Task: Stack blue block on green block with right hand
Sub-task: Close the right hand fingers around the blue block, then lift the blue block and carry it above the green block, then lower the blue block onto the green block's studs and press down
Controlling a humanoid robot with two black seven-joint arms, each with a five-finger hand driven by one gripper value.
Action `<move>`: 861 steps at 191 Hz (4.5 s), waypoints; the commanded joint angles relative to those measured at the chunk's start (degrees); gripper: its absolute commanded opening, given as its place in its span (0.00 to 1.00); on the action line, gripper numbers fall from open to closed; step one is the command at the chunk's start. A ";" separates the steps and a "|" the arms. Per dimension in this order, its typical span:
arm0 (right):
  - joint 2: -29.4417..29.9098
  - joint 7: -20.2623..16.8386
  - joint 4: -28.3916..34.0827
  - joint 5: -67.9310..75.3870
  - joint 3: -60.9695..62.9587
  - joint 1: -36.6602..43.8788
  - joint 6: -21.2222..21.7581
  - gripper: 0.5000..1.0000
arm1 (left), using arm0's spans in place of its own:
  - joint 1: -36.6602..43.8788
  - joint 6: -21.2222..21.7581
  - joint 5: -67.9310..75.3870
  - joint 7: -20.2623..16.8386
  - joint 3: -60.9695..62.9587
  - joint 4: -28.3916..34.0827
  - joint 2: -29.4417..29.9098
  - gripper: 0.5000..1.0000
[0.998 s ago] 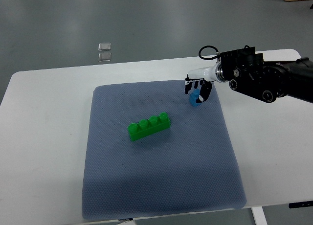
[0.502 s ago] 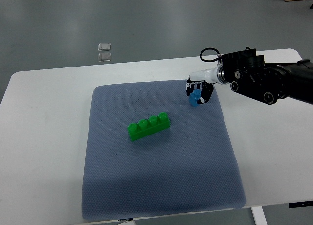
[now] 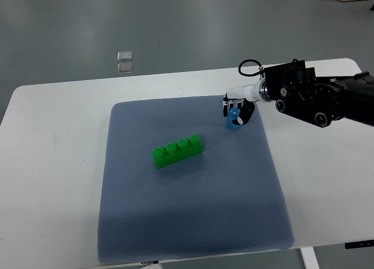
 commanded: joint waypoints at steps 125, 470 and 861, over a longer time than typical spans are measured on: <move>-10.36 9.38 22.21 2.34 1.60 18.05 5.22 0.16 | 0.00 0.00 0.00 0.00 0.00 0.00 0.00 1.00; -3.94 -2.13 27.75 8.23 1.69 6.19 -9.90 0.17 | 0.00 0.00 0.00 0.00 0.09 0.00 0.00 1.00; -2.45 -0.81 24.49 2.52 2.21 -0.14 -13.33 0.17 | 0.00 0.00 0.00 0.00 0.09 0.08 0.00 1.00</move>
